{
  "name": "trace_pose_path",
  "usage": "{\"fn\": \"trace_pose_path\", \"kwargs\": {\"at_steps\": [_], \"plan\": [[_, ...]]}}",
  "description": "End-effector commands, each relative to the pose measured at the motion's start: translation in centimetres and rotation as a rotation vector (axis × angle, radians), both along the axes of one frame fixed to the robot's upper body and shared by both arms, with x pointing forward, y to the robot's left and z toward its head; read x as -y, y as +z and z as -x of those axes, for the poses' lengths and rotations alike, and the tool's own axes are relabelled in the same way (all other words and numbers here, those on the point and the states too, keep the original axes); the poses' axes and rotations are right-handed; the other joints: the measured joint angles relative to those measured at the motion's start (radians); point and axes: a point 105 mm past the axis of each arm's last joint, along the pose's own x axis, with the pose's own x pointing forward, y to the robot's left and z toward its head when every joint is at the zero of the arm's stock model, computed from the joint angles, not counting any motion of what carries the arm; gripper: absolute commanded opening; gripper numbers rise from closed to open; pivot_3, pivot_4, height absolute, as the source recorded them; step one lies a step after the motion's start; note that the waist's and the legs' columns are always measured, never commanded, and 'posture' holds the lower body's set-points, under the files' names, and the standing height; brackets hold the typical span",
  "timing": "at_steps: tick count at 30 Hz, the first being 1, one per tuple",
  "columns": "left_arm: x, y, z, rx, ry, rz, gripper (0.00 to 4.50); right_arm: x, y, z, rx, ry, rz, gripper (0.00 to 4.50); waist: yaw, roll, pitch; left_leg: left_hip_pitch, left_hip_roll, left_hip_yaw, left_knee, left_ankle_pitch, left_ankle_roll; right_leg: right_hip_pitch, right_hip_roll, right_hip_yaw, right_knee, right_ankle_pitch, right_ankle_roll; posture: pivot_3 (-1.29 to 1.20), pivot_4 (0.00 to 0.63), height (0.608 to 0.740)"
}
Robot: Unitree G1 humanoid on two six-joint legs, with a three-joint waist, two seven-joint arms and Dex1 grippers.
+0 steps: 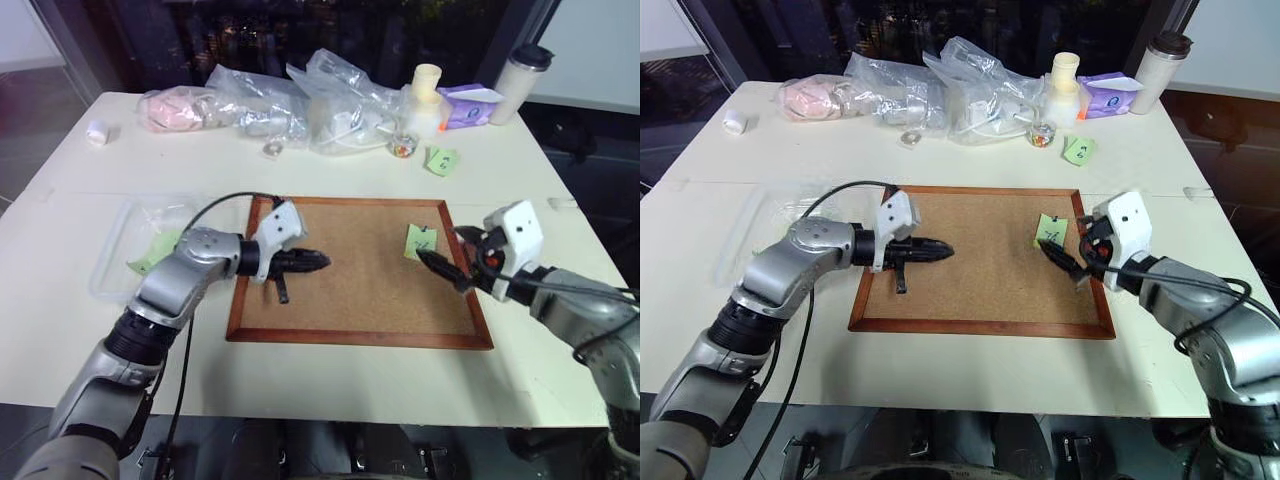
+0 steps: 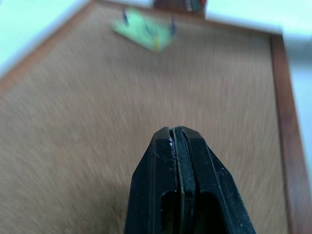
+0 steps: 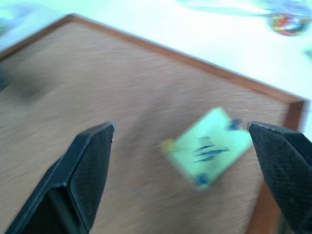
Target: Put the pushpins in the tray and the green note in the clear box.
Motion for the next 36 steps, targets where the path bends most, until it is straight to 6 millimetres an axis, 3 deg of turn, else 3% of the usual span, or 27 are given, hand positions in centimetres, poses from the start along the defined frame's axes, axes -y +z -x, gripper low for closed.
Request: {"fn": "trace_pose_path", "kwargs": {"at_steps": [1,9,20,23,30,31,36], "plan": [[-0.2,-0.4,0.0,0.021,-0.042,-0.043,0.09,1.2,0.1,-2.2,0.049,-0.071,0.002,4.50,0.001,0.000,0.000,0.000,0.000,0.000,0.000,0.000,0.000,0.000,0.000,0.000,0.000,0.000,0.000,0.00,0.150,0.735],[-1.4,-2.8,0.1,-0.019,-0.015,-0.143,0.09,1.3,-1.8,-5.4,0.038,-0.077,0.001,4.50,0.000,0.000,0.000,-0.002,0.000,0.001,0.000,0.000,0.000,-0.001,0.000,0.000,-0.001,0.000,0.000,0.00,0.150,0.735],[-1.5,-3.0,0.3,-0.021,0.028,-0.135,0.09,0.8,-3.6,-6.8,-0.002,-0.031,0.031,4.50,-0.001,0.001,0.000,-0.001,0.001,0.001,0.000,0.000,0.000,-0.001,0.000,0.000,0.001,0.000,0.000,0.00,0.150,0.735],[-1.5,-3.1,0.3,-0.024,0.031,-0.134,0.00,0.5,-3.7,-6.7,-0.001,-0.010,0.041,3.75,-0.002,0.001,0.000,-0.001,0.001,0.001,0.000,0.000,0.000,-0.001,0.000,0.000,0.001,0.000,0.000,0.00,0.150,0.735],[-1.6,-3.2,0.4,-0.029,0.034,-0.134,0.00,0.1,-3.6,-6.8,0.012,0.001,0.029,0.26,-0.002,0.001,0.000,0.000,0.001,0.001,0.000,0.001,-0.001,-0.001,0.000,0.000,0.002,0.000,0.000,0.00,0.150,0.735],[-1.6,-3.3,0.4,-0.031,0.034,-0.135,0.00,0.1,-3.6,-6.8,0.012,0.001,0.027,0.06,-0.002,0.001,0.000,0.000,0.001,0.001,0.000,0.001,-0.001,-0.001,0.000,0.000,0.002,0.000,0.000,0.00,0.150,0.735],[-1.7,-3.5,0.5,-0.037,0.035,-0.142,0.00,0.2,-3.6,-6.7,0.018,-0.013,0.008,0.06,-0.002,0.001,0.000,0.000,0.001,0.001,0.000,0.001,-0.001,-0.001,0.000,0.000,0.002,0.000,0.000,0.00,0.150,0.735]]}}
